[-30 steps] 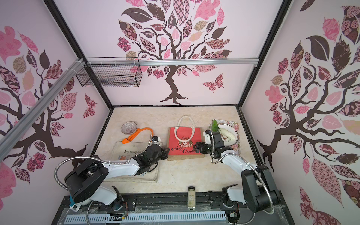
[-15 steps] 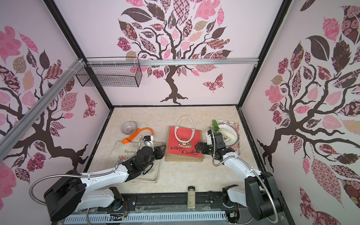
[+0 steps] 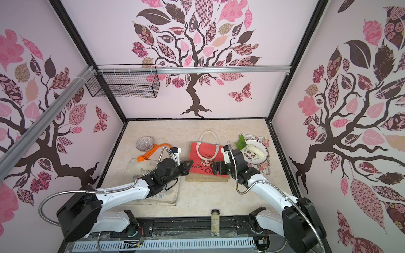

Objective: Put away the canvas bag
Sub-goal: Place the canvas bag at the center of the board, then press the canvas bag at the center of the board.

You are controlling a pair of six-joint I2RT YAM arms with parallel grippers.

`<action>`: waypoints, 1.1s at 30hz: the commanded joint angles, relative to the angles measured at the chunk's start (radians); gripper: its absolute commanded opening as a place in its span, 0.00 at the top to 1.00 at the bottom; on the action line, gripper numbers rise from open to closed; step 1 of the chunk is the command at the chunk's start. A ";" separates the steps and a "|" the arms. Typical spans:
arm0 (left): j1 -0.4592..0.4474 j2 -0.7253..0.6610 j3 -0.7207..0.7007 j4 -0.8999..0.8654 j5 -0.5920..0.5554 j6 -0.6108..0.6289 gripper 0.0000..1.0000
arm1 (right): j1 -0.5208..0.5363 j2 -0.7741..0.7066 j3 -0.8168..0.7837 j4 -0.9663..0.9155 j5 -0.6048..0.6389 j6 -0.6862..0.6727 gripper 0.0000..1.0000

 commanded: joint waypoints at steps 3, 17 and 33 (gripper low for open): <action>-0.028 0.069 0.000 0.095 0.001 -0.031 1.00 | -0.038 0.052 0.015 -0.017 -0.042 -0.019 0.01; -0.039 0.263 -0.087 0.167 -0.114 -0.186 1.00 | 0.068 0.199 -0.218 0.545 -0.056 0.183 0.56; -0.088 0.374 -0.182 0.229 -0.187 -0.301 1.00 | 0.017 0.192 -0.451 0.580 0.151 0.326 0.82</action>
